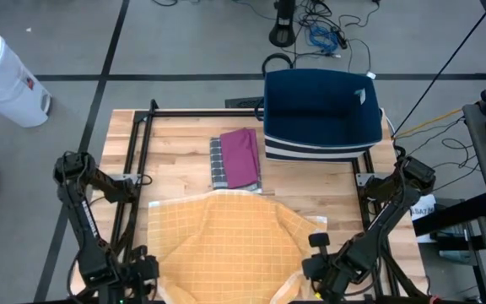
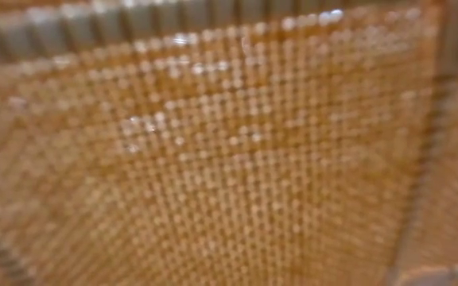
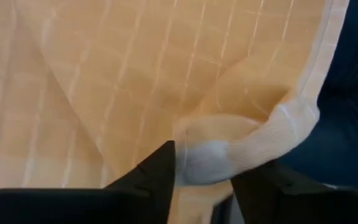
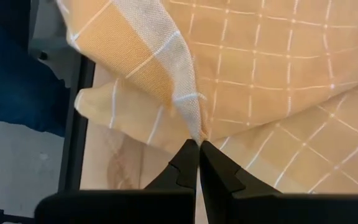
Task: Fold towel
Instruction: Fold the orange checkered towel
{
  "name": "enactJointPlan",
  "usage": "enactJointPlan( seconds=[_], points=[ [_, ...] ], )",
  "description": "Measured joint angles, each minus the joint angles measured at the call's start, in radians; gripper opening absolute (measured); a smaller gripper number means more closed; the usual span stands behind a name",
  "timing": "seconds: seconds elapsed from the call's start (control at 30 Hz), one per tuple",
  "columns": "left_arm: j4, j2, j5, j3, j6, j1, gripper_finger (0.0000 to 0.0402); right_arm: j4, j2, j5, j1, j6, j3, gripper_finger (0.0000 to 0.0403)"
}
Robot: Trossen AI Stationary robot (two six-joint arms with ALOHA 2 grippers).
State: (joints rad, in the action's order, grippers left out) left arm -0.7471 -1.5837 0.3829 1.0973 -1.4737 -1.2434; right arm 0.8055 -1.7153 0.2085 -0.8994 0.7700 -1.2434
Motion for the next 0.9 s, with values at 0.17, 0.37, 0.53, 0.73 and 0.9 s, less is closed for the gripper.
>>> enactJointPlan(
  seconds=[0.17, 0.37, 0.53, 0.73, 0.9],
  points=[
    [0.001, 0.0, -0.087, 0.0, -0.105, -0.037, 0.0197, 0.032, 0.0, -0.003, 0.003, 0.024, 0.0, 0.0],
    [-0.004, 0.0, -0.234, 0.0, -0.171, -0.065, 0.0215, 0.169, 0.0, -0.015, 0.002, 0.13, 0.0, 0.0],
    [-0.035, 0.001, -0.342, 0.0, -0.211, -0.07, 0.0215, 0.271, 0.0, -0.06, 0.002, 0.199, 0.0, 0.0],
    [-0.055, 0.001, -0.345, 0.0, -0.189, -0.055, 0.0215, 0.433, 0.0, -0.076, 0.001, 0.264, 0.0, 0.0],
    [-0.135, 0.001, -0.276, 0.0, -0.15, -0.03, 0.0215, 0.652, 0.0, -0.05, 0.004, 0.362, 0.0, 0.0]
  ],
)
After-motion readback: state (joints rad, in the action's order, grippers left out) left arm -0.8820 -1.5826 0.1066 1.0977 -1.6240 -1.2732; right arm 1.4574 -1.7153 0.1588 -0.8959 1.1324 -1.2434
